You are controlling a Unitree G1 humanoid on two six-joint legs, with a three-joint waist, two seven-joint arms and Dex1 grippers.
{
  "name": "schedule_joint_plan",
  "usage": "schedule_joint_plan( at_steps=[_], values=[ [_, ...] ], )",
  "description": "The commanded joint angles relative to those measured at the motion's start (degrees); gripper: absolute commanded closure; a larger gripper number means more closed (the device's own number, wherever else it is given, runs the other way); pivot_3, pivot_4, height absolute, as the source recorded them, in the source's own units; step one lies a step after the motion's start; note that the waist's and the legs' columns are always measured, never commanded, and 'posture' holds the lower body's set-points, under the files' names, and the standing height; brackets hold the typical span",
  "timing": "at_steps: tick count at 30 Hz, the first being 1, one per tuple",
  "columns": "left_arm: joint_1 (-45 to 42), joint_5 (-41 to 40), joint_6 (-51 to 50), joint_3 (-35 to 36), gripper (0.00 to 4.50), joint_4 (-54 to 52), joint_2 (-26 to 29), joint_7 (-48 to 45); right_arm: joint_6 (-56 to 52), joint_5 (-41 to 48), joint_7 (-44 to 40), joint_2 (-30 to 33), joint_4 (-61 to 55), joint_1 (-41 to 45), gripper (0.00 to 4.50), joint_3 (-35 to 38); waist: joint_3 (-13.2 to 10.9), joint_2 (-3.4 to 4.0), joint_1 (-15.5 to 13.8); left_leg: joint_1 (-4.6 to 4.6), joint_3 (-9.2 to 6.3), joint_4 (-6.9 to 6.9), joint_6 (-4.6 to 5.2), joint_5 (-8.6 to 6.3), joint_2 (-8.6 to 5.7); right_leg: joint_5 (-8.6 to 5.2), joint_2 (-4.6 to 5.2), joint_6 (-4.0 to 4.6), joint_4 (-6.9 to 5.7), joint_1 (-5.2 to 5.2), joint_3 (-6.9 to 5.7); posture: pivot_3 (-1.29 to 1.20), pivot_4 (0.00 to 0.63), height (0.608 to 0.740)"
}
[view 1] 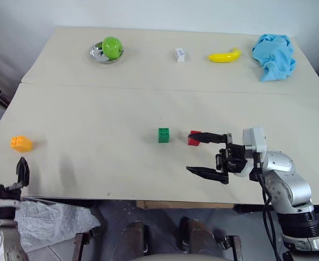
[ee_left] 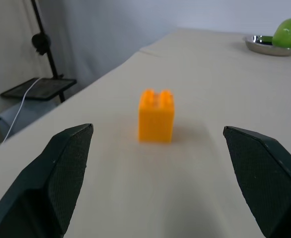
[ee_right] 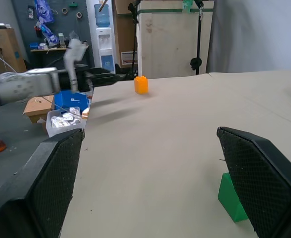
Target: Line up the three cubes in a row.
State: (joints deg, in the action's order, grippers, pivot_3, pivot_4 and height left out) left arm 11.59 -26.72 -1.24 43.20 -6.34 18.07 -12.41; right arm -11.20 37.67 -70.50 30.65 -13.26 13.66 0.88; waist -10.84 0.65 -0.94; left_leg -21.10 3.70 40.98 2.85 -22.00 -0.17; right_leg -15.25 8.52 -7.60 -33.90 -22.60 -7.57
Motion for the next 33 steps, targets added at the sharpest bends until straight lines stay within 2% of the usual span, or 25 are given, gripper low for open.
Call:
schedule_joint_plan(
  at_steps=[1,8,11,19,23,26,29,33],
  values=[
    [-3.79,1.36,-2.32,0.43,0.04,6.79,4.04,2.53,0.43,-0.02,0.12,-0.17,-1.66,-0.12,0.00,-0.24,0.00,0.00,0.30,0.01,0.03,-0.04,0.01,0.00,-0.01,0.00,-0.03,0.00,-0.02,-0.02,-0.07,0.00,0.150,0.740],
    [-10.36,1.56,-5.74,-2.89,0.04,15.23,8.51,0.59,0.86,-0.87,1.78,-0.21,-2.94,-1.47,0.00,-0.33,0.03,-0.05,0.44,-0.01,0.10,-0.03,0.05,-0.02,-0.07,0.00,-0.08,-0.01,-0.03,-0.04,-0.21,0.00,0.150,0.740],
    [-13.31,0.89,-6.24,-3.65,0.63,18.42,11.09,-1.91,0.91,-0.94,2.40,-0.23,-3.72,-2.10,0.00,-0.24,0.03,-0.04,0.07,0.01,0.09,-0.02,0.04,0.00,-0.04,0.00,-0.10,-0.01,-0.06,-0.03,-0.24,0.00,0.150,0.740],
    [-14.20,1.52,-2.16,-4.10,2.97,22.37,13.98,-7.68,1.34,-1.45,3.63,-0.46,-4.53,-3.22,0.00,-0.20,0.03,-0.05,0.60,0.02,0.12,-0.06,0.03,-0.01,-0.04,0.00,-0.10,-0.02,-0.06,-0.04,-0.23,0.00,0.150,0.740],
    [-14.15,0.16,3.85,-5.51,3.02,22.15,16.35,-19.00,1.21,-1.40,3.77,0.06,-4.94,-3.88,0.00,0.35,0.03,-0.06,0.75,0.01,0.13,-0.04,0.04,-0.01,-0.05,0.00,-0.10,-0.02,-0.05,-0.04,-0.24,0.00,0.150,0.740],
    [-13.74,-0.57,7.41,-12.46,3.02,16.94,20.39,-35.12,1.02,-1.32,3.83,1.25,-5.12,-4.66,0.00,1.74,0.03,-0.06,0.70,0.01,0.15,-0.03,0.03,-0.01,-0.04,0.00,-0.10,-0.02,-0.05,-0.04,-0.23,0.00,0.150,0.740],
    [-15.92,-1.39,4.73,-19.58,3.02,13.31,22.90,-43.77,0.87,-1.14,4.60,1.99,-5.07,-5.42,0.00,3.35,0.00,0.01,0.49,0.01,0.15,-0.03,0.03,-0.01,-0.09,0.00,-0.05,-0.01,-0.04,-0.03,-0.20,0.00,0.150,0.740],
    [-25.39,2.66,5.70,-31.80,3.02,18.16,24.05,-55.86,1.41,-1.43,4.80,3.13,-4.85,-8.10,0.00,5.83,-0.04,0.07,0.48,0.00,0.16,-0.04,0.05,0.00,-0.09,0.00,-0.12,-0.02,-0.03,-0.03,-0.23,0.00,0.150,0.740]
  ],
)
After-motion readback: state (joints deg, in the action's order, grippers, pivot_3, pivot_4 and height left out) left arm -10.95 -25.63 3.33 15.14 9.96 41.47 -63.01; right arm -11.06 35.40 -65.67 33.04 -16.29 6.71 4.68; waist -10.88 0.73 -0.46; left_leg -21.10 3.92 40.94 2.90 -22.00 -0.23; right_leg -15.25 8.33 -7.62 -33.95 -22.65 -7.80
